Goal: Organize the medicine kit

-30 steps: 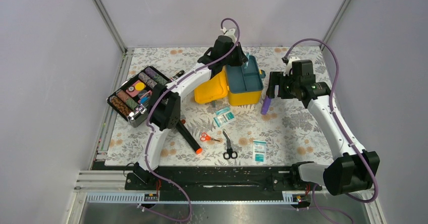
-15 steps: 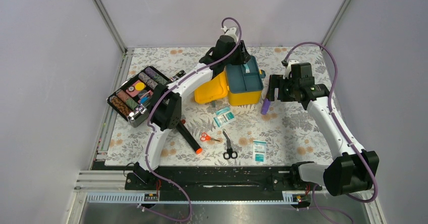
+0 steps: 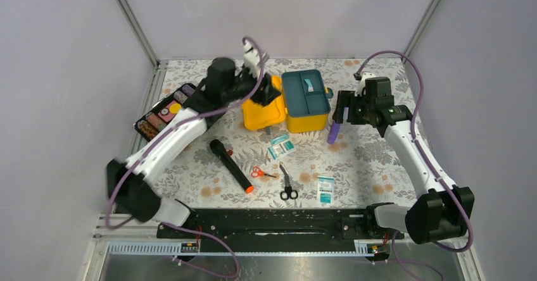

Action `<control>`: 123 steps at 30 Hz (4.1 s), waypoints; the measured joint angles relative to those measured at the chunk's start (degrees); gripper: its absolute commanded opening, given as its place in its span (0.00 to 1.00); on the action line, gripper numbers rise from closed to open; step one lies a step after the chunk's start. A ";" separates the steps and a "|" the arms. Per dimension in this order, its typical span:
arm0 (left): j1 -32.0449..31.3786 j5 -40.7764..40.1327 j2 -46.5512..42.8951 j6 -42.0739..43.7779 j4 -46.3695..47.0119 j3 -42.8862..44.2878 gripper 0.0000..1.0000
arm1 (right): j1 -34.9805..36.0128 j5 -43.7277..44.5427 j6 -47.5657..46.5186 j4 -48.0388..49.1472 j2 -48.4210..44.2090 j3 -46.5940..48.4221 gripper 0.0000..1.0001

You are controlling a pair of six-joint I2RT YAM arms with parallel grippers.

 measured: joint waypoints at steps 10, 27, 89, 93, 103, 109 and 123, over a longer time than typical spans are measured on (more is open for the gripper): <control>-1.70 9.11 -7.13 25.44 -6.01 -25.51 0.56 | -0.09 -3.54 2.10 1.66 2.54 -0.31 0.85; -5.07 -0.04 17.97 26.80 -0.83 -7.80 0.56 | -0.13 -4.59 2.69 2.47 -0.76 -5.25 0.85; -7.96 -0.07 13.42 44.02 -11.10 -12.33 0.00 | -0.31 -4.72 1.53 2.91 -2.03 -7.82 0.83; -7.96 0.94 7.98 43.71 -12.26 -11.41 0.00 | -0.35 -7.10 0.70 3.34 -1.53 -7.78 0.76; -5.55 4.17 2.36 35.74 -13.90 -0.74 0.00 | 0.55 -15.98 -0.39 3.74 4.63 1.99 0.64; -1.60 6.78 1.51 23.30 -11.02 4.83 0.00 | 3.28 -19.98 0.13 5.64 7.58 11.78 0.65; 6.10 16.85 -1.09 -11.26 8.87 -5.20 0.00 | 10.43 -27.76 14.99 20.83 13.90 21.16 0.68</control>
